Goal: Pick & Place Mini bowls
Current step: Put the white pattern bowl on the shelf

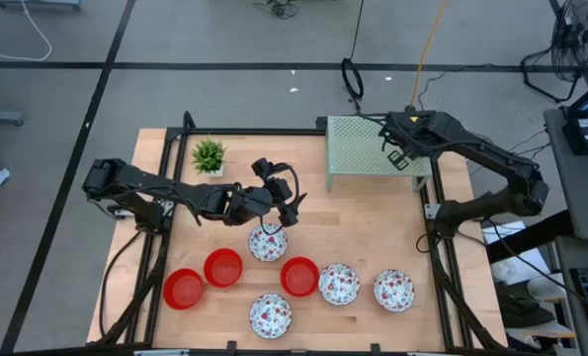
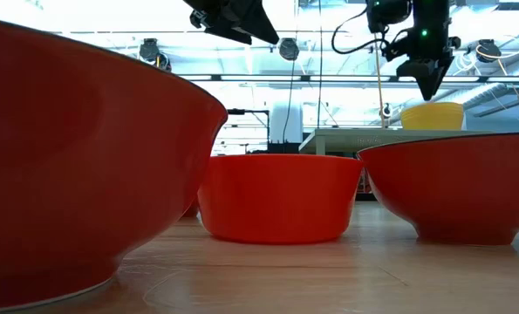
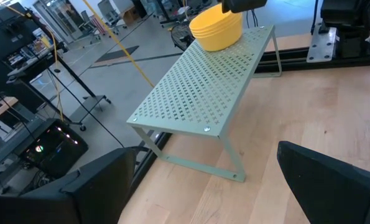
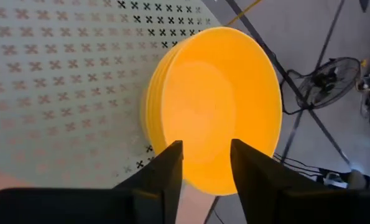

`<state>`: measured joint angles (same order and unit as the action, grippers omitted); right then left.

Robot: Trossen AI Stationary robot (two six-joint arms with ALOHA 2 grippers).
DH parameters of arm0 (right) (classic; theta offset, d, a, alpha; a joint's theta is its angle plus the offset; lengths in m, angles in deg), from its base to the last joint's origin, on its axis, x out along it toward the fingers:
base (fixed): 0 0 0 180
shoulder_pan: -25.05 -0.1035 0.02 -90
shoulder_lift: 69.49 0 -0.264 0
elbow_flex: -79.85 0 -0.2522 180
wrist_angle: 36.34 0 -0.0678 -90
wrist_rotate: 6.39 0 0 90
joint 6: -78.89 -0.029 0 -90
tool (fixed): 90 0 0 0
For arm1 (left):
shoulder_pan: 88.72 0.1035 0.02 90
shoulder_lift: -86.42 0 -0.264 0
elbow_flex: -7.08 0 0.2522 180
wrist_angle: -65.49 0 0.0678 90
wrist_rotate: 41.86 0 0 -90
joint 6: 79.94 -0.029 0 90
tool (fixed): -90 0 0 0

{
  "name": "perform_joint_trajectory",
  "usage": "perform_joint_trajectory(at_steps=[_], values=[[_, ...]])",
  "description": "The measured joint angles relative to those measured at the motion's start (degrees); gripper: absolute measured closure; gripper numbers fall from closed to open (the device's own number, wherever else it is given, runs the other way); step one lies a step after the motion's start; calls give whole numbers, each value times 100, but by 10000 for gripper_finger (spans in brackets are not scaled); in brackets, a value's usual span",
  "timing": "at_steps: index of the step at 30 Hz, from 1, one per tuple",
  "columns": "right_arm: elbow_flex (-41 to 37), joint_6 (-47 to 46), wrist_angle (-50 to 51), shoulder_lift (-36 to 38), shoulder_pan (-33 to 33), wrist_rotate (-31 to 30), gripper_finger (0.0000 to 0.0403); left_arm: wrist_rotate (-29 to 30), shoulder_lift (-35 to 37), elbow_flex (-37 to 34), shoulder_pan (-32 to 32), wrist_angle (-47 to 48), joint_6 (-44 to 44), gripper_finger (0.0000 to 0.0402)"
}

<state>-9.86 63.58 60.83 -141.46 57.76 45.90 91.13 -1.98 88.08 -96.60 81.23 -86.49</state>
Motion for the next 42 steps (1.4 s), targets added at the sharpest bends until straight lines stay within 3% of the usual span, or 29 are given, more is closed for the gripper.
perform_joint_trajectory(at_steps=[5,8,15,19,24,28,37,42], values=[[0,-56,-183,295,-147,43,267,0,0,0,-1,-1,-2,7],[0,-195,-682,488,-319,446,269,0,0,0,0,-42,-4,7],[0,-348,-2896,751,-920,3247,288,2,0,0,0,-290,-42,7],[-2,-351,-3883,703,-1614,4077,296,0,0,0,-2,-311,34,7],[-18,-412,-3989,472,-2698,4062,297,0,0,0,-2,-183,197,7],[-403,-1004,-3950,336,-3515,4066,296,0,0,0,-2,-85,390,7],[-2038,-3783,-4020,314,-5112,4105,296,-539,0,0,-2,140,713,7],[-2696,-4982,-4570,314,-5761,4382,296,-549,0,0,-2,140,710,7]])
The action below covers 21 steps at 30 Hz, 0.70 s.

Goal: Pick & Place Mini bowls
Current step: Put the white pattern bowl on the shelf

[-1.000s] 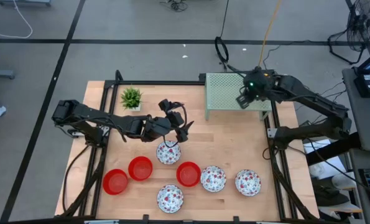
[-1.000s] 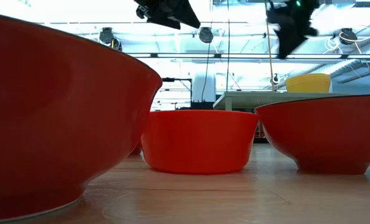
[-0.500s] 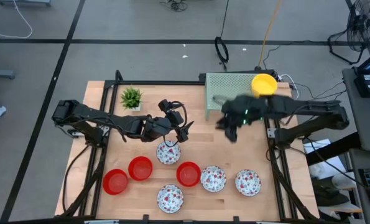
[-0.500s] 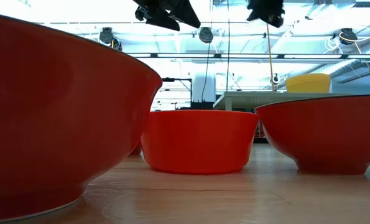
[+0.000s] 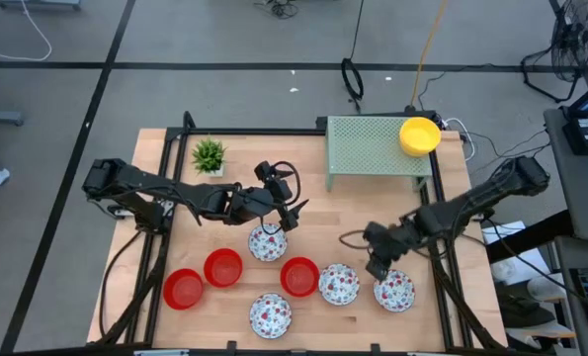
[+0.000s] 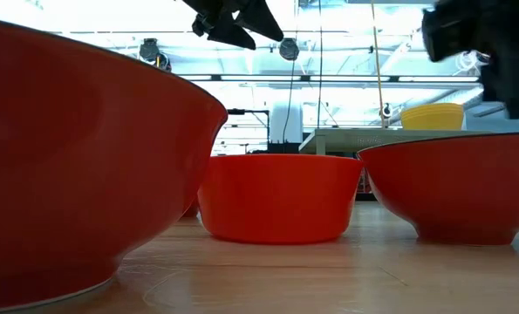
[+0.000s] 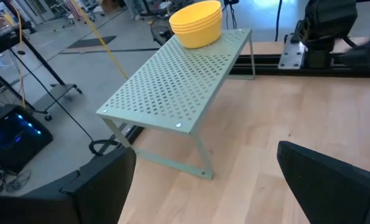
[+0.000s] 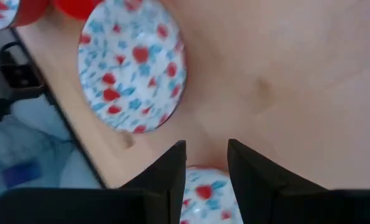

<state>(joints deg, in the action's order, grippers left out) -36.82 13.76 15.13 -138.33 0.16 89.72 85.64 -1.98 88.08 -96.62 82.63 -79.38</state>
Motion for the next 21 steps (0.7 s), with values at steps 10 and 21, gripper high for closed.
perform_joint_trajectory(at_steps=[10,21], values=[[-505,-1047,-1667,0,-738,-14,295,-11,0,0,0,179,-1,7],[-582,-1520,-2482,0,-1305,-580,295,-13,0,0,0,750,335,7]])
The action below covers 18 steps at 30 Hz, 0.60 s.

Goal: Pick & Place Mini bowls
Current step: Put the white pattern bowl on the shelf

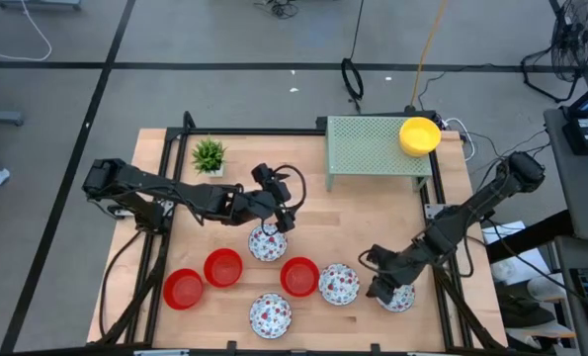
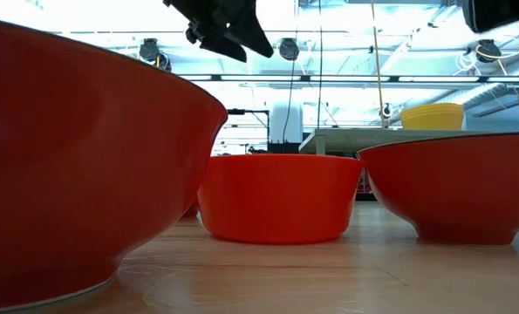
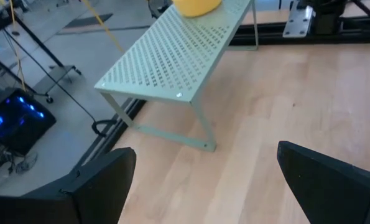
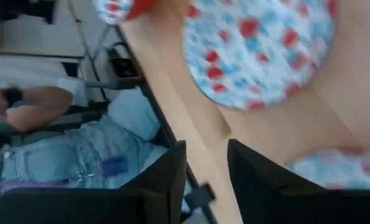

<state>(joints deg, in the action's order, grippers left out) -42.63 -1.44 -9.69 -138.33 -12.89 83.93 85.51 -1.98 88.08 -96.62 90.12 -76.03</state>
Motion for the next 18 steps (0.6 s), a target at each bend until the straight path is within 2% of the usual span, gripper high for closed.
perform_joint_trajectory(at_steps=[7,11,14,18], values=[[-25,3305,-1116,0,-6,-1024,296,0,0,0,0,72,227,7],[-247,4746,-2223,0,127,-1096,296,0,0,0,0,72,230,7],[-373,5162,-2566,0,310,-1092,296,0,0,0,0,70,293,7],[-408,4925,-2424,0,533,-1035,290,-299,0,0,0,36,483,7]])
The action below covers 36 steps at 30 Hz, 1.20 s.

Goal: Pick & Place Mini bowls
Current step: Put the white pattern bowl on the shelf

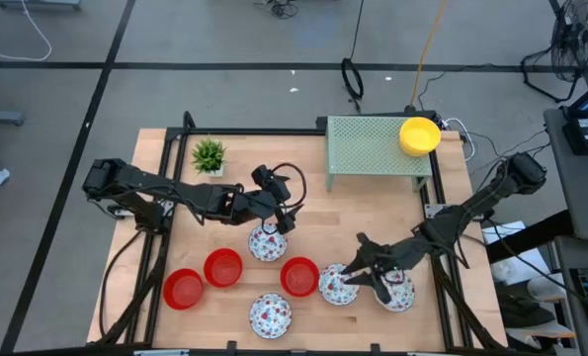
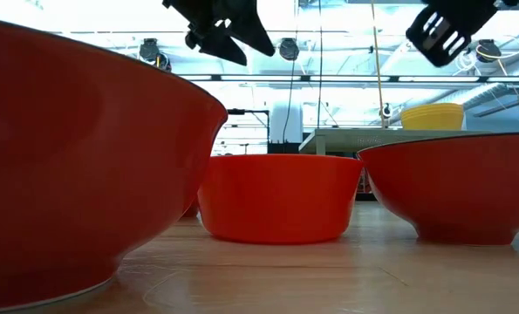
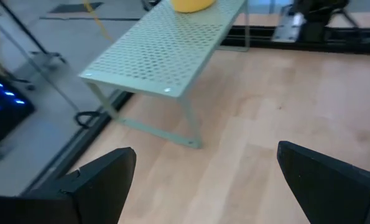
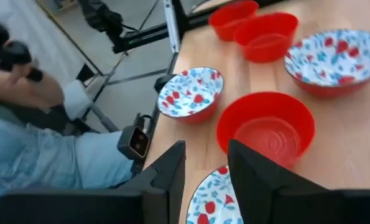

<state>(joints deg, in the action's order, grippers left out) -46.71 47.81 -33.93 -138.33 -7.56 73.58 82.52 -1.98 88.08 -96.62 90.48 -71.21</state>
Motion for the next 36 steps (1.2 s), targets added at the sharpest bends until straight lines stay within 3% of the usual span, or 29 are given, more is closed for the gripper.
perform_joint_trajectory(at_steps=[6,11,16,23,28,36], values=[[0,-968,193,0,64,450,240,-508,0,0,0,-75,112,7],[2,-2042,1172,4,58,578,208,-620,0,0,0,-76,238,7],[56,-2577,1491,2,60,573,205,-622,0,0,0,-70,245,7],[809,-2610,1684,-159,-111,240,205,-632,0,0,0,66,246,7],[918,-3584,2318,-465,-226,134,205,-639,0,0,0,171,267,7],[918,-5519,2276,-789,-486,1295,205,-645,0,2,0,296,371,7]])
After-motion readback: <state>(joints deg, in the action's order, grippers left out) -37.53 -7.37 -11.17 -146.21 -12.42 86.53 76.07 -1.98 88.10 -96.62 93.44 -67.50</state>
